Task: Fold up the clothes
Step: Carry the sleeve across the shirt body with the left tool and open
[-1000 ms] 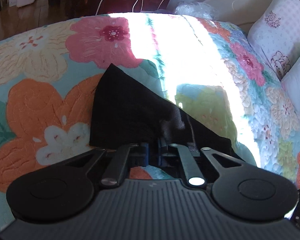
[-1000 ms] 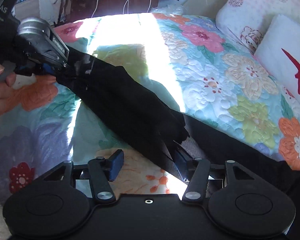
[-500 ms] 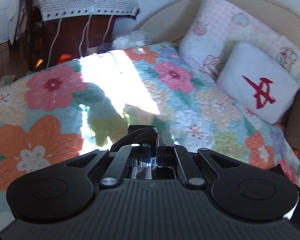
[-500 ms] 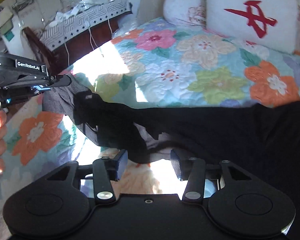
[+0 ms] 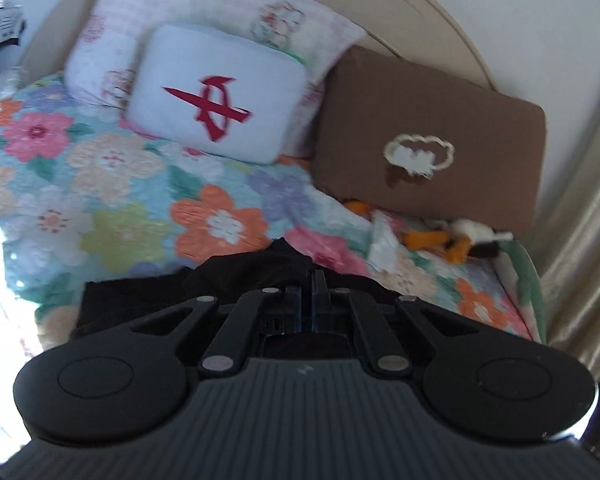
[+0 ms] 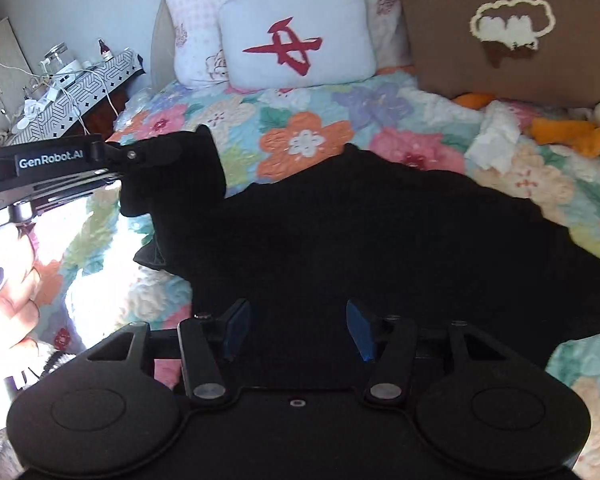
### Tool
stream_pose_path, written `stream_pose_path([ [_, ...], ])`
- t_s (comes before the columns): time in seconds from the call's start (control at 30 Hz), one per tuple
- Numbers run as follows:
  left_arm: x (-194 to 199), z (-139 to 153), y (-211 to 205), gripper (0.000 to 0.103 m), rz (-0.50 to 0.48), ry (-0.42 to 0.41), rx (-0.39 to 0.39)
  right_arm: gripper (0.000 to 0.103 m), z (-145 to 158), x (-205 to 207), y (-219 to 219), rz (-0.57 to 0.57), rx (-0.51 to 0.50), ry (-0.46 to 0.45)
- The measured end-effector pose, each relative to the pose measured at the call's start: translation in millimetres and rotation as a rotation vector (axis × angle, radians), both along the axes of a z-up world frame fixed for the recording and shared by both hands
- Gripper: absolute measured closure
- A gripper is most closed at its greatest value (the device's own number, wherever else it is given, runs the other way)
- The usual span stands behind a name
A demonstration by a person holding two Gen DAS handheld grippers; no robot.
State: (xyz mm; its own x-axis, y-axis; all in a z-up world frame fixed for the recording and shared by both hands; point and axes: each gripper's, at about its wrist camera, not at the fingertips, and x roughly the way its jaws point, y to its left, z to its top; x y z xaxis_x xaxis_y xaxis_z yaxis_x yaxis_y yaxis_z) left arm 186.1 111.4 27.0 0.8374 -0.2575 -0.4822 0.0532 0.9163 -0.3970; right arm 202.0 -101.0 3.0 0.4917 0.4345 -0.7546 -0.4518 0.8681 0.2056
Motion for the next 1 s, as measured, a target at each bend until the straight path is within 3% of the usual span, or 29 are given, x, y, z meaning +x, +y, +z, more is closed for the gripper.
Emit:
stream_pose_path([
  [0.13, 17.9, -22.0, -53.3, 0.100, -0.124, -0.006, 0.050, 0.044, -12.4, 14.9, -42.8, -0.022, 0.053, -0.031],
  [0.2, 22.2, -35.1, -66.9, 0.099, -0.128, 0.009, 0.046, 0.044, -24.1, 24.8, -65.7, -0.097, 0.094, 0.003],
  [0.3, 20.9, -53.8, -80.5, 0.099, -0.120, -0.016, 0.110, 0.044, -44.4, 40.4, -91.4, -0.205, 0.173, 0.075],
  [0.4, 33.9, -77.8, -81.7, 0.096, -0.161, 0.096, 0.068, 0.044, -59.3, 55.5, -97.1, -0.252, 0.205, 0.114],
  [0.47, 42.4, -90.8, -81.0, 0.085, -0.185, 0.167, 0.070, 0.044, -67.1, 62.1, -95.2, -0.280, 0.205, 0.108],
  [0.53, 42.0, -96.1, -75.7, 0.069, -0.181, 0.207, 0.086, 0.044, -71.0, 65.1, -92.9, -0.290, 0.179, 0.088],
  [0.73, 20.7, -70.3, -23.8, 0.049, -0.121, 0.183, 0.147, 0.044, -75.1, 62.6, -79.6, -0.208, 0.204, 0.122],
  [0.87, 22.4, -61.8, 20.7, 0.044, -0.029, 0.202, 0.139, 0.044, -78.5, 62.8, -63.2, -0.161, 0.225, 0.153],
  [1.0, 39.1, -80.7, 60.4, 0.044, 0.088, 0.332, 0.105, 0.040, -86.4, 66.9, -45.2, -0.154, 0.149, 0.148],
])
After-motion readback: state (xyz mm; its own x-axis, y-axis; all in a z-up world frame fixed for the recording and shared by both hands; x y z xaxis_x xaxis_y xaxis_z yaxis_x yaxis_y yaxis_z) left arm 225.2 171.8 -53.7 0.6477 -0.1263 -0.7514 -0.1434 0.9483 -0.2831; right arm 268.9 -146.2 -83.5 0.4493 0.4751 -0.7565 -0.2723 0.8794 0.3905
